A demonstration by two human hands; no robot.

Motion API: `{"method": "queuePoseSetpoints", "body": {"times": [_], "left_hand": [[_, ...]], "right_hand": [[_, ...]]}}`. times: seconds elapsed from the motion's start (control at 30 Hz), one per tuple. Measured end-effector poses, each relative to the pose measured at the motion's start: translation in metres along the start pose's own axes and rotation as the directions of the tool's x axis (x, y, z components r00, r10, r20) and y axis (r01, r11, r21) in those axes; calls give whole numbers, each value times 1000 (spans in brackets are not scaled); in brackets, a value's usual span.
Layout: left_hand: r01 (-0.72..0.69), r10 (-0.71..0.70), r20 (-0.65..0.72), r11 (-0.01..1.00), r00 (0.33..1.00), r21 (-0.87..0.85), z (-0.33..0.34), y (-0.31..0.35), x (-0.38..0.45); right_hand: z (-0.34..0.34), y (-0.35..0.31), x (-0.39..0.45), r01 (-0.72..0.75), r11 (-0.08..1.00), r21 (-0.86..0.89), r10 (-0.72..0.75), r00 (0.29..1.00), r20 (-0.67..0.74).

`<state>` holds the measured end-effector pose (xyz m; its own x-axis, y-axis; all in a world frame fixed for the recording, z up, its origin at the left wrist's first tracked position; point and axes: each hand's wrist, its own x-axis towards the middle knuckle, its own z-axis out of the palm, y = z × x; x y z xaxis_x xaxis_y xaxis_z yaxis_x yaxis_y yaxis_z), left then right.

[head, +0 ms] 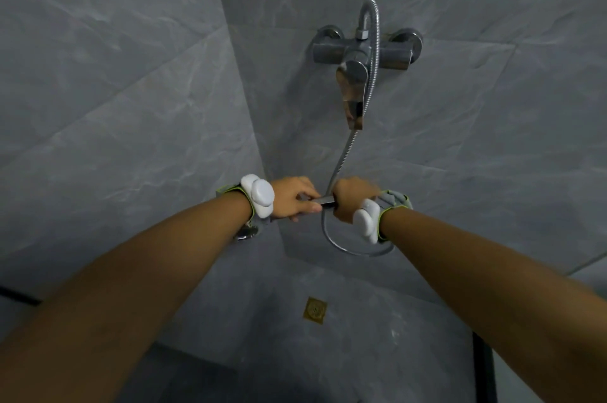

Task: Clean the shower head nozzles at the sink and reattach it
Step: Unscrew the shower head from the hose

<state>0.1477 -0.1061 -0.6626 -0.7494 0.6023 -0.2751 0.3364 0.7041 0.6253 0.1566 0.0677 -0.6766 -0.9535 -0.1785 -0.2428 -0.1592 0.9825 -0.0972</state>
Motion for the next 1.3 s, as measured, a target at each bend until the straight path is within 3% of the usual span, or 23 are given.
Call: {"method": "queuePoseSetpoints", "body": {"times": [0.13, 0.3, 0.47, 0.6, 0.73, 0.83, 0.97, 1.1, 1.2, 1.3], "left_hand": [[112, -110, 44, 992, 993, -50, 10, 2, 0], [145, -155, -40, 973, 987, -182, 16, 7, 3], [-62, 73, -140, 995, 987, 79, 12, 3, 1], [-30, 49, -113, 986, 992, 167, 13, 3, 7], [125, -122, 36, 985, 992, -115, 20, 0, 6], [113, -109, 30, 970, 994, -214, 26, 0, 2], [-60, 75, -114, 989, 991, 133, 22, 0, 2], [-175, 293, -312, 918, 904, 355, 17, 1, -5], [-190, 313, -273, 898, 910, 397, 10, 5, -5], [-146, 209, -138, 918, 968, 368, 7, 9, -3]], "right_hand": [[-5, 3, 2, 40, 998, 55, -48, 989, 139], [-5, 0, 1, 76, 996, 40, -79, 994, 75], [-3, 2, 3, 49, 993, 109, -59, 994, 86], [2, 6, 3, 49, 995, 91, -53, 998, 35], [4, 5, 2, 50, 998, 44, -50, 999, 10], [8, 5, 3, 71, 996, 50, -74, 995, 71], [9, 4, 2, 83, 994, 68, -85, 996, 33], [2, 9, 6, 77, 990, 119, -78, 997, -1], [2, 11, 7, 56, 991, 124, -58, 998, 8], [3, 12, 6, 39, 995, 92, -36, 999, -34]]}}
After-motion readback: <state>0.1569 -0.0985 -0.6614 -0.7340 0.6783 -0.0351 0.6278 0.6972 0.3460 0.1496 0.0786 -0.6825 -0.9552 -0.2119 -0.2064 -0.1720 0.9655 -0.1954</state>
